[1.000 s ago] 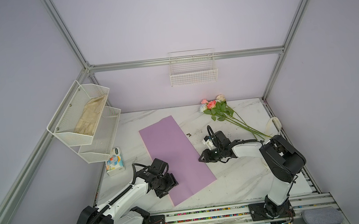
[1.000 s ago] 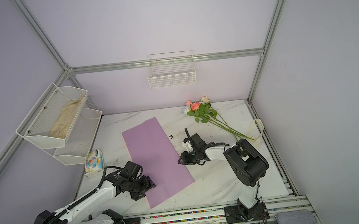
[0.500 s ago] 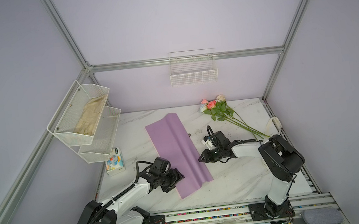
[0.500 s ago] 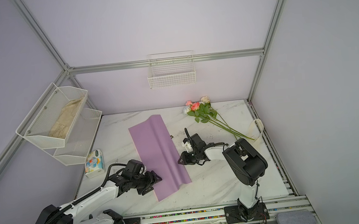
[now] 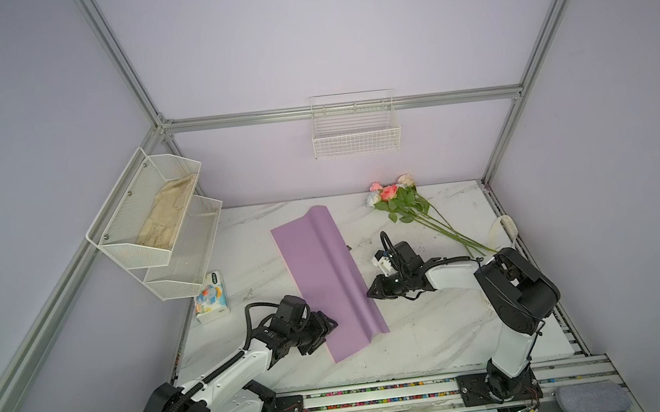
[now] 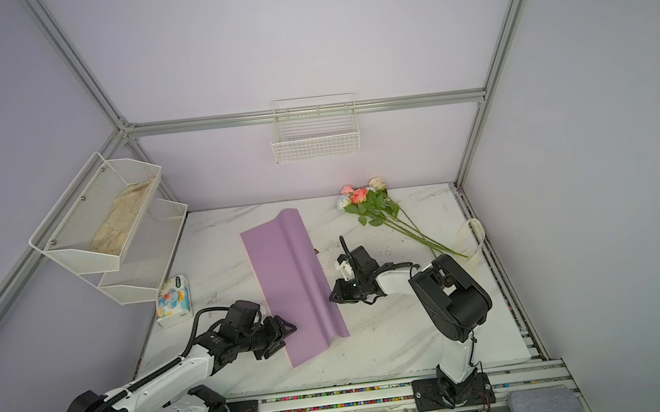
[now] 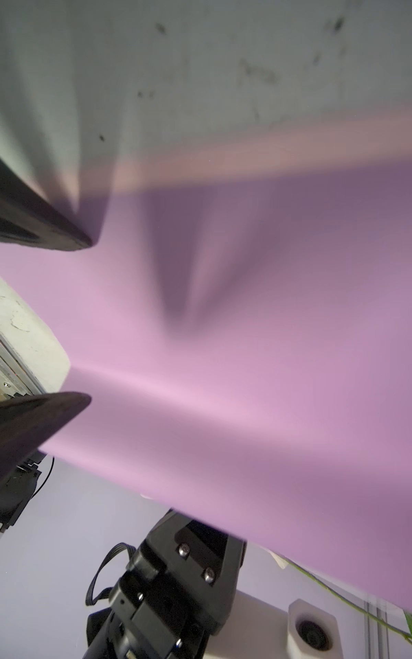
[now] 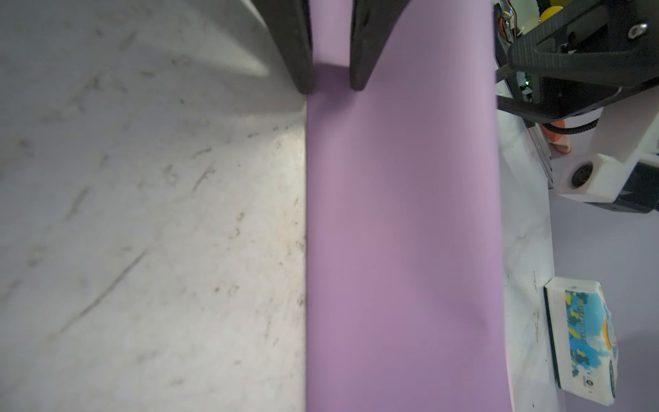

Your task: Tie the bouquet of fake flowers

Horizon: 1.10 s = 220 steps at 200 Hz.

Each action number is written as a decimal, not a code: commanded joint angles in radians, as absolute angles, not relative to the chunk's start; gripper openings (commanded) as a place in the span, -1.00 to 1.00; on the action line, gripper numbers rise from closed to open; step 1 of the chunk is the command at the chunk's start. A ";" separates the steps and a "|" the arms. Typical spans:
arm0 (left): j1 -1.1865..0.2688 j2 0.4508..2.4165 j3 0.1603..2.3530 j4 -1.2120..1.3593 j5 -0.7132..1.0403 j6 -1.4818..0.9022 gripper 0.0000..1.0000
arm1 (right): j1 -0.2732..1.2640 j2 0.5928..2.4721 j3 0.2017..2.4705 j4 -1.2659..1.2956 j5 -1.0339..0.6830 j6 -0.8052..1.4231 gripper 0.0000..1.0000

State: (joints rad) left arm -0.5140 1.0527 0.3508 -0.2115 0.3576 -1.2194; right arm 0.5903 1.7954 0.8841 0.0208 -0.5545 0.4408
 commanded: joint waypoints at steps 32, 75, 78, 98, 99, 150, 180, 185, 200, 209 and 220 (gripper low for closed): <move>-0.518 1.003 0.322 -0.178 0.331 -1.242 0.11 | 0.598 1.825 0.855 -0.065 -0.487 0.445 -0.63; -0.517 0.948 0.436 -0.431 0.183 -1.144 0.22 | 0.608 1.727 0.861 -0.035 -0.459 0.480 -0.46; -0.518 0.947 0.446 -0.453 0.161 -1.131 0.25 | 0.610 1.715 0.860 -0.023 -0.465 0.489 -0.45; -0.472 0.950 0.513 -0.594 0.055 -1.032 0.32 | 0.642 1.671 0.839 0.066 -0.502 0.567 -0.31; -0.468 0.951 0.516 -0.597 0.053 -1.029 0.32 | 0.646 1.670 0.838 0.073 -0.503 0.573 -0.30; -0.223 1.127 0.683 -0.753 0.022 -0.792 0.42 | 0.808 1.748 0.816 0.316 -0.506 0.782 -0.08; -0.189 1.238 0.770 -0.791 -0.080 -0.728 0.44 | 0.822 1.823 0.839 0.410 -0.500 0.845 0.01; -0.175 1.249 0.775 -0.789 -0.085 -0.717 0.45 | 0.821 1.837 0.853 0.395 -0.494 0.845 0.02; -0.117 1.283 0.769 -0.780 -0.083 -0.698 0.45 | 0.821 1.869 0.896 0.341 -0.434 0.836 0.07; -0.090 1.297 0.764 -0.772 -0.080 -0.702 0.45 | 0.820 1.894 0.911 0.341 -0.416 0.847 0.11; -0.074 1.313 0.756 -0.746 -0.067 -0.699 0.46 | 0.816 1.930 0.933 0.334 -0.387 0.883 0.12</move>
